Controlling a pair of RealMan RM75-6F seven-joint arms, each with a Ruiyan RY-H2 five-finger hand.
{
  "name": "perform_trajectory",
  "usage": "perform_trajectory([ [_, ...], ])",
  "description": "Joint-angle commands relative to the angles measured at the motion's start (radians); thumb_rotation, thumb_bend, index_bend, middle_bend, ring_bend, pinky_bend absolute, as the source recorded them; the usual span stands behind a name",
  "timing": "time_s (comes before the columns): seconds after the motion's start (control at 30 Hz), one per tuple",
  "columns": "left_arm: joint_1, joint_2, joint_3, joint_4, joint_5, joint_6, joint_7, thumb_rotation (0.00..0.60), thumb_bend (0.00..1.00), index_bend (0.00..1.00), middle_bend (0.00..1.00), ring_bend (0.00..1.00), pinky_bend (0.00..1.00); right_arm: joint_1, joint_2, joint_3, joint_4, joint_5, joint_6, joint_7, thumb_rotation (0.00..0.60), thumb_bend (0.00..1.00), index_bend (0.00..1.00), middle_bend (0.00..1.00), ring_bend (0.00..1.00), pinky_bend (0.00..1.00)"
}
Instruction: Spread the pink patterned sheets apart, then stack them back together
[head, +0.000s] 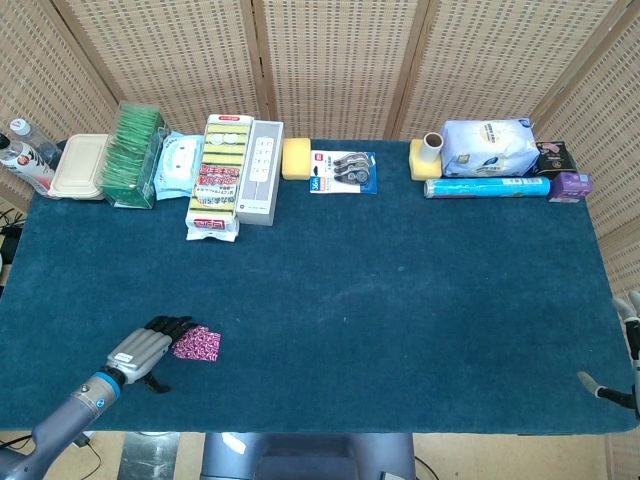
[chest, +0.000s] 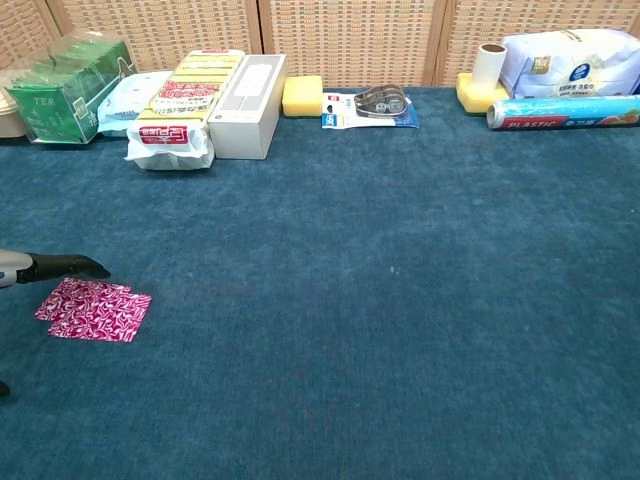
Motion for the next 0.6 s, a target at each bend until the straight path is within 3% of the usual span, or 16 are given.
perform_trajectory([
  [0.03, 0.011, 0.026, 0.014, -0.03, 0.043, 0.018, -0.042, 0.6, 0.06, 0.0, 0.0, 0.0, 0.02, 0.0, 0.002, 0.0, -0.002, 0.0, -0.001, 0.001, 0.6, 0.0, 0.07, 0.01, 0.0, 0.0],
  [0.27, 0.026, 0.032, 0.075, -0.033, 0.159, 0.02, -0.12, 0.6, 0.06, 0.0, 0.0, 0.0, 0.02, 0.0, 0.001, -0.002, -0.002, -0.001, -0.002, -0.001, 0.6, 0.0, 0.06, 0.01, 0.0, 0.0],
  [0.6, 0.014, 0.005, 0.076, 0.005, 0.156, -0.002, -0.132, 0.6, 0.06, 0.0, 0.0, 0.0, 0.02, 0.0, 0.001, -0.001, 0.0, 0.0, -0.002, 0.003, 0.6, 0.0, 0.06, 0.01, 0.0, 0.0],
])
